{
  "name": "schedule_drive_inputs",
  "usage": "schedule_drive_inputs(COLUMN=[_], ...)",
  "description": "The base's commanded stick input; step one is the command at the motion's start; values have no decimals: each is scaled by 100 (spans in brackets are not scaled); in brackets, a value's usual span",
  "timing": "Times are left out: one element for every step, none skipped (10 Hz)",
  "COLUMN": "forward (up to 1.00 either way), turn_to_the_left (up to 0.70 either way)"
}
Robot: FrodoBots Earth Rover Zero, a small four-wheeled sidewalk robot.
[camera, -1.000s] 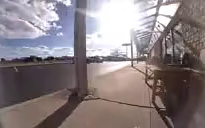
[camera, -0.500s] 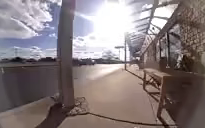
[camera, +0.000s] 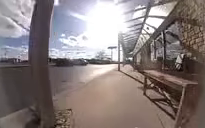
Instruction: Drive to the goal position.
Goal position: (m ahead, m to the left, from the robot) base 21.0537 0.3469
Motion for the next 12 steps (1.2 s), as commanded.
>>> schedule_drive_inputs(forward=[85,85,85,85,85,85,85,85,85,85,85,85], turn_to_the_left=[-16,-26,-27,-27,-27,-11,0,0,0,0,0,0])
